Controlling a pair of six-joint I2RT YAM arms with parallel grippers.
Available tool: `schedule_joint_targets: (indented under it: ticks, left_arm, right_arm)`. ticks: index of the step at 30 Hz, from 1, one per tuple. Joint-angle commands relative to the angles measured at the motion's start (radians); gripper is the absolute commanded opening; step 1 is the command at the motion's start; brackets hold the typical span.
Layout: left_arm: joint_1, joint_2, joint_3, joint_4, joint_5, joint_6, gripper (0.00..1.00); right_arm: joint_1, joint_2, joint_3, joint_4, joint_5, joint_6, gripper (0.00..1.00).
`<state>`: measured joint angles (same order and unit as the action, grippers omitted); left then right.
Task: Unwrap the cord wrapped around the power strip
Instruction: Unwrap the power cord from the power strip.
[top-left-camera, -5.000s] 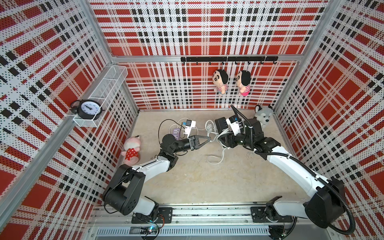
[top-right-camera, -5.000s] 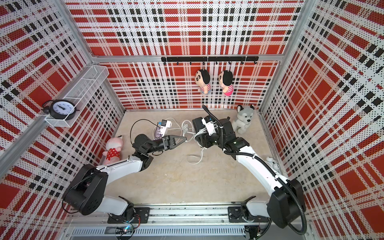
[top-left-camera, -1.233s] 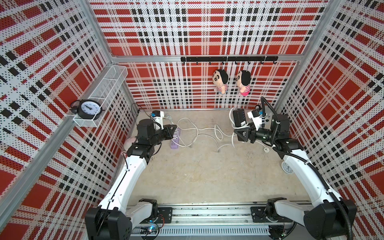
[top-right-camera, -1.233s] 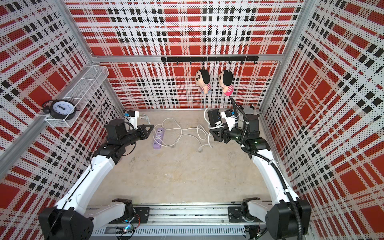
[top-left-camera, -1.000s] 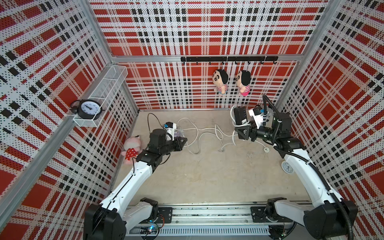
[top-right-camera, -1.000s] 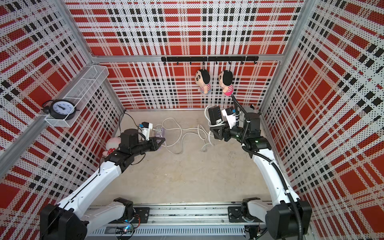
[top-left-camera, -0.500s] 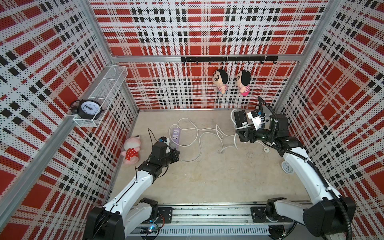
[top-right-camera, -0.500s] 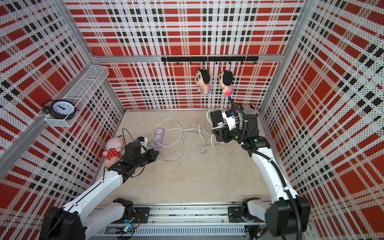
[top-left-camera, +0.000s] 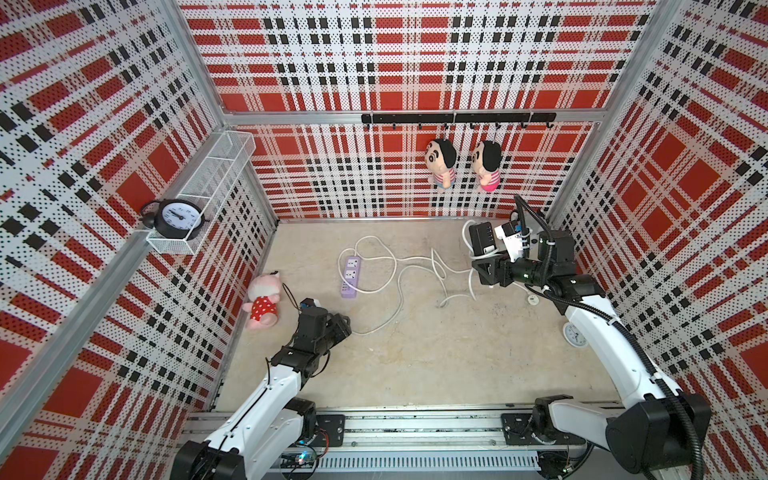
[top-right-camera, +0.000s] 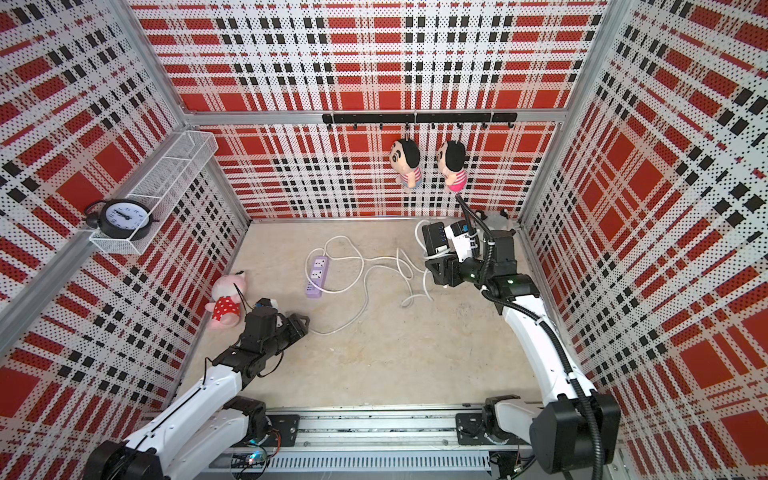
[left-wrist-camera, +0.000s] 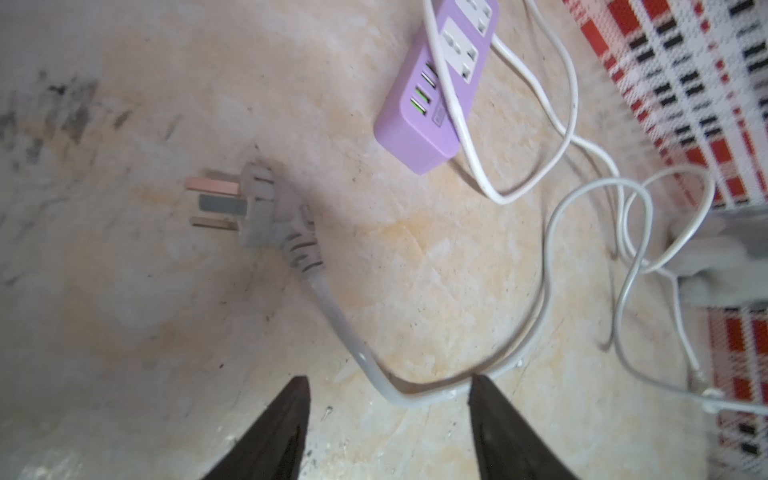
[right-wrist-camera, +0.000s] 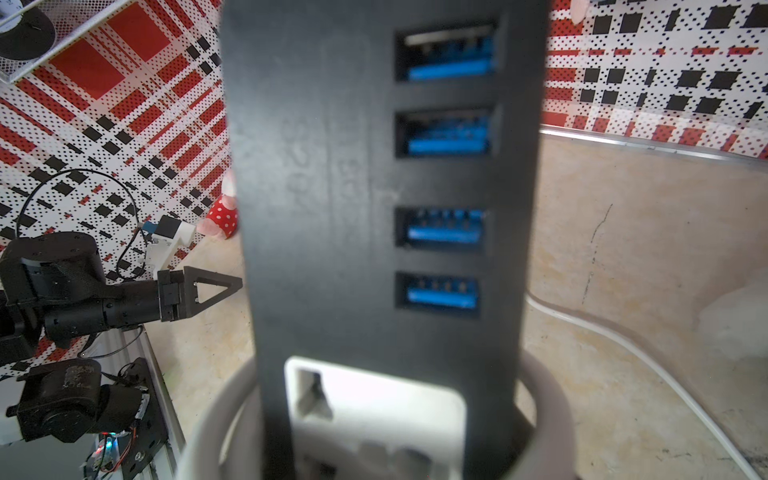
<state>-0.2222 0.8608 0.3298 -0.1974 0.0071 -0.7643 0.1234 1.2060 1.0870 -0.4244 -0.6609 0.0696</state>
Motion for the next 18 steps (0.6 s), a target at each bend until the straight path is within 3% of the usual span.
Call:
schedule_joint_targets:
  ticks: [1, 3, 6, 8, 10, 11, 14, 18]
  left_arm:
    - [0.000, -0.055, 0.048, -0.010, -0.095, 0.024, 0.87]
    - [-0.017, -0.099, 0.102, -0.053, -0.140, 0.054, 0.99]
    - [-0.098, -0.154, 0.230, -0.093, -0.122, 0.127, 0.98]
    - [-0.122, -0.145, 0.314, -0.067, 0.041, 0.184, 0.98]
    - [-0.164, -0.083, 0.364, 0.011, 0.230, 0.166, 1.00]
    - [-0.215, -0.035, 0.381, 0.070, 0.284, 0.150, 0.96]
    - [-0.425, 0.111, 0.405, 0.291, 0.285, 0.172, 0.83]
    - [-0.521, 0.316, 0.426, 0.615, 0.392, 0.086, 0.72]
  right_arm:
    - [-0.001, -0.006, 0.004, 0.026, -0.019, -0.001, 0.09]
    - [0.001, -0.006, 0.007, 0.024, -0.019, 0.014, 0.09]
    - [0.003, -0.007, 0.015, 0.025, -0.049, 0.043, 0.10]
    - [0.007, -0.005, 0.019, 0.027, -0.100, 0.067, 0.10]
    - [0.015, 0.001, 0.024, 0.029, -0.144, 0.091, 0.10]
    - [0.021, 0.003, 0.025, 0.034, -0.163, 0.103, 0.10]
    - [0.047, 0.003, 0.016, 0.062, -0.197, 0.133, 0.10]
    - [0.072, -0.002, -0.008, 0.157, -0.235, 0.209, 0.10]
